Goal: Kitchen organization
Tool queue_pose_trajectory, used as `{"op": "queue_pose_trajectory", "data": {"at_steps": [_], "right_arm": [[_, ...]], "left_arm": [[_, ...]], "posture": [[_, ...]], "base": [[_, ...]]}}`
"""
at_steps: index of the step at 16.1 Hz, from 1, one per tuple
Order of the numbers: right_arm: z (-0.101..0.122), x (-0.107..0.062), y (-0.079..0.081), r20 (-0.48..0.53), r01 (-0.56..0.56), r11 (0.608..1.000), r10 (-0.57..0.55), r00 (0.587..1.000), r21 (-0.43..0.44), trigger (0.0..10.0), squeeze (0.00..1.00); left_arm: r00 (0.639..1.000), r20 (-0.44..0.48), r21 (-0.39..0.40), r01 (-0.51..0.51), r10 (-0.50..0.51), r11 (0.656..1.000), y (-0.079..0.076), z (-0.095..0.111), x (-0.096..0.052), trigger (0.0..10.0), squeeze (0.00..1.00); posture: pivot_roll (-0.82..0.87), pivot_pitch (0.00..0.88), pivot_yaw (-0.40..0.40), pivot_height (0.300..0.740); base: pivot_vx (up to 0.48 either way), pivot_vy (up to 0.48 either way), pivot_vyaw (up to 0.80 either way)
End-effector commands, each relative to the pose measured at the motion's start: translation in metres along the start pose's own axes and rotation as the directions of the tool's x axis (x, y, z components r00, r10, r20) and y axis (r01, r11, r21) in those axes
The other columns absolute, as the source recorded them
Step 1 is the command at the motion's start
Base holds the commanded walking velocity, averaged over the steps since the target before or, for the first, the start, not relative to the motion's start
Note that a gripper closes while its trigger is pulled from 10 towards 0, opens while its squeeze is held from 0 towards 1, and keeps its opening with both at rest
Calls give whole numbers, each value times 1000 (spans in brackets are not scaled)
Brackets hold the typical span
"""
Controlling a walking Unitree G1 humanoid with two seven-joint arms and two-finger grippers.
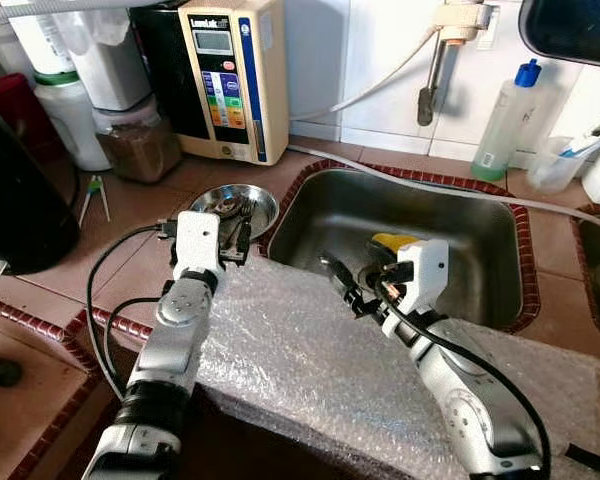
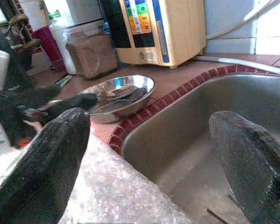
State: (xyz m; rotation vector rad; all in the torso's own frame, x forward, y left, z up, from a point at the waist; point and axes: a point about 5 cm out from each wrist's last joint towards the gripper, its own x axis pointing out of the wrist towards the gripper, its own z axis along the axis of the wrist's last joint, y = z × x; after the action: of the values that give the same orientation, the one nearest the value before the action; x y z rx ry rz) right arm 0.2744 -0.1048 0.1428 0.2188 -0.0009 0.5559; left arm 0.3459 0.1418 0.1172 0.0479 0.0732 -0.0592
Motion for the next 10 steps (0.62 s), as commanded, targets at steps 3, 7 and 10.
{"op": "queue_pose_trajectory", "data": {"at_steps": [3, 7, 10], "right_arm": [[5, -2, 10, -8, -54, 998, 54, 999, 14, 10000, 0], [5, -4, 12, -29, -74, 997, 74, 997, 23, 10000, 0], [4, -5, 11, -33, -67, 997, 67, 997, 25, 10000, 0]], "left_arm": [[1000, -26, -40, -18, 17, 999, 1, 4, 5, 10000, 0], [994, -111, -59, 2, -8, 998, 0, -12, 2, 8549, 0], [990, -137, -65, 21, -30, 998, -3, -12, 4, 2549, 0]], "posture": [[-129, 0, 57, 740], [-147, 0, 69, 740], [-148, 0, 76, 740]], "base": [[0, 0, 0], [0, 0, 0], [0, 0, 0]]}}
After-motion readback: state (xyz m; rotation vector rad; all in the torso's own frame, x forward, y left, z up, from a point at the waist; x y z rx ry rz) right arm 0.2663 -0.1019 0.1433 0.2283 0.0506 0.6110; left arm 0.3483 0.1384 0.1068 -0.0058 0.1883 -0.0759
